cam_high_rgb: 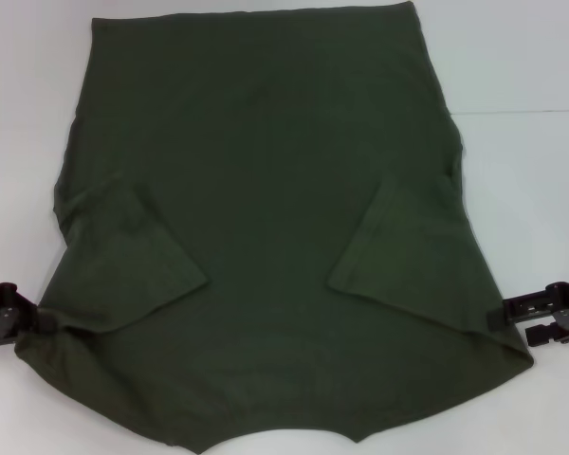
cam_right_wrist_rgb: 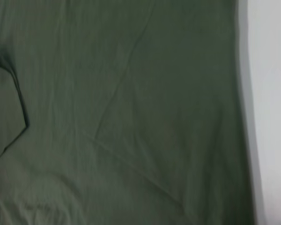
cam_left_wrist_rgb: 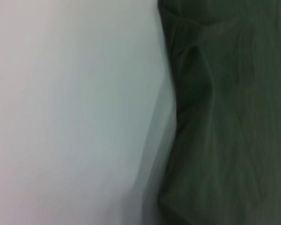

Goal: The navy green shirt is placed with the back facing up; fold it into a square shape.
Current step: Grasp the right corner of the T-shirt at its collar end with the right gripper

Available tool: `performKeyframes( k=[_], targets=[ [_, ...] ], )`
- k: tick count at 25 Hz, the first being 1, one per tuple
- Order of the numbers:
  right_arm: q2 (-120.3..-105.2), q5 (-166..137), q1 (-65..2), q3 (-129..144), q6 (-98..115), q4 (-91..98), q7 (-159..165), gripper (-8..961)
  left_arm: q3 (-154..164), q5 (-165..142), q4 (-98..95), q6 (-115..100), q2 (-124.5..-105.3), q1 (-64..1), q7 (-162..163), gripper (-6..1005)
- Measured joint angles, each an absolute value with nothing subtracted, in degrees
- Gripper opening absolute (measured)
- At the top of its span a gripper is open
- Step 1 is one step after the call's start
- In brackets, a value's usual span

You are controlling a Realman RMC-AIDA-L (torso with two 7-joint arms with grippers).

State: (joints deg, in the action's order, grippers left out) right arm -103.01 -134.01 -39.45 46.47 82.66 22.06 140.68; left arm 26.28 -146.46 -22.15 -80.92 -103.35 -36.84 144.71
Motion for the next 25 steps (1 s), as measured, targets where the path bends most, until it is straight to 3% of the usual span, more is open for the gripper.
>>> performKeyframes(
  k=[25],
  targets=[
    [-105.26,-134.1,-39.6,44.1,82.2,22.1,139.0,822,25.8,-146.4,-22.2,-80.8,-103.26,-37.5,144.8,47]
  ],
)
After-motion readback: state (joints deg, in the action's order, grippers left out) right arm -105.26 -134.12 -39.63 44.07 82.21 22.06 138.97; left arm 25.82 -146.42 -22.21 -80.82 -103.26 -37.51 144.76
